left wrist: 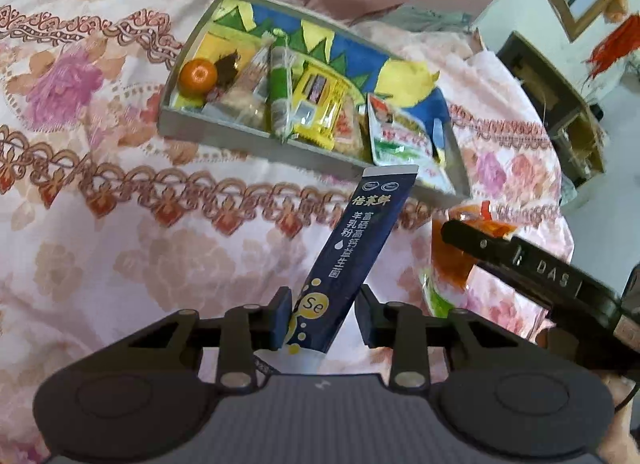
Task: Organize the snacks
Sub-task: 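Carry the blue tube packet and orange clear packet in both grippers over the tray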
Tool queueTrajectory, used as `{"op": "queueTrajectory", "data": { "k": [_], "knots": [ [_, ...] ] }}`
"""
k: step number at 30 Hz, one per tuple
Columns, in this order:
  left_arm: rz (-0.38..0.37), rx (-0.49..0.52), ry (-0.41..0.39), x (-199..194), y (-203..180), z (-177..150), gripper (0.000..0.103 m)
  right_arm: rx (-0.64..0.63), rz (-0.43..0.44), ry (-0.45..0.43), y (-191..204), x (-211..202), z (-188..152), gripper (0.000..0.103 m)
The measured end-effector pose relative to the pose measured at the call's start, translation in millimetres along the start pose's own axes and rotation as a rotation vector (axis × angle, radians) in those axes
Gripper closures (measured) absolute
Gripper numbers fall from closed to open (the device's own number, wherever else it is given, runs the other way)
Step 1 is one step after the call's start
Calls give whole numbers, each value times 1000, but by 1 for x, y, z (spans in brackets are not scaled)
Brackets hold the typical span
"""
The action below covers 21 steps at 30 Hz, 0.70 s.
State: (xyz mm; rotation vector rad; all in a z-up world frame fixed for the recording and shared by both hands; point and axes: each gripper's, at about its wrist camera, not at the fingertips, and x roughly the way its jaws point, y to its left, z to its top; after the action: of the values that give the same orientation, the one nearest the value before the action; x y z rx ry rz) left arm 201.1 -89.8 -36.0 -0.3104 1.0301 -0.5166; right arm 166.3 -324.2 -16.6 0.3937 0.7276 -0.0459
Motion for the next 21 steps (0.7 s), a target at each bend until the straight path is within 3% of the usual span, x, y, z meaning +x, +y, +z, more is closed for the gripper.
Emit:
{"op": "queueTrajectory", "data": {
  "k": [8,12,21],
  "knots": [
    [9,65,-97,4,-31,52,71,-12,29,-112,3,9,26,45],
    [37,64,-86,34,-38,78,71,-9,33,-147,0,24,45,45],
    [31,47,-90,73,-38,104,74,-40,28,-169,1,61,69,45]
  ]
}}
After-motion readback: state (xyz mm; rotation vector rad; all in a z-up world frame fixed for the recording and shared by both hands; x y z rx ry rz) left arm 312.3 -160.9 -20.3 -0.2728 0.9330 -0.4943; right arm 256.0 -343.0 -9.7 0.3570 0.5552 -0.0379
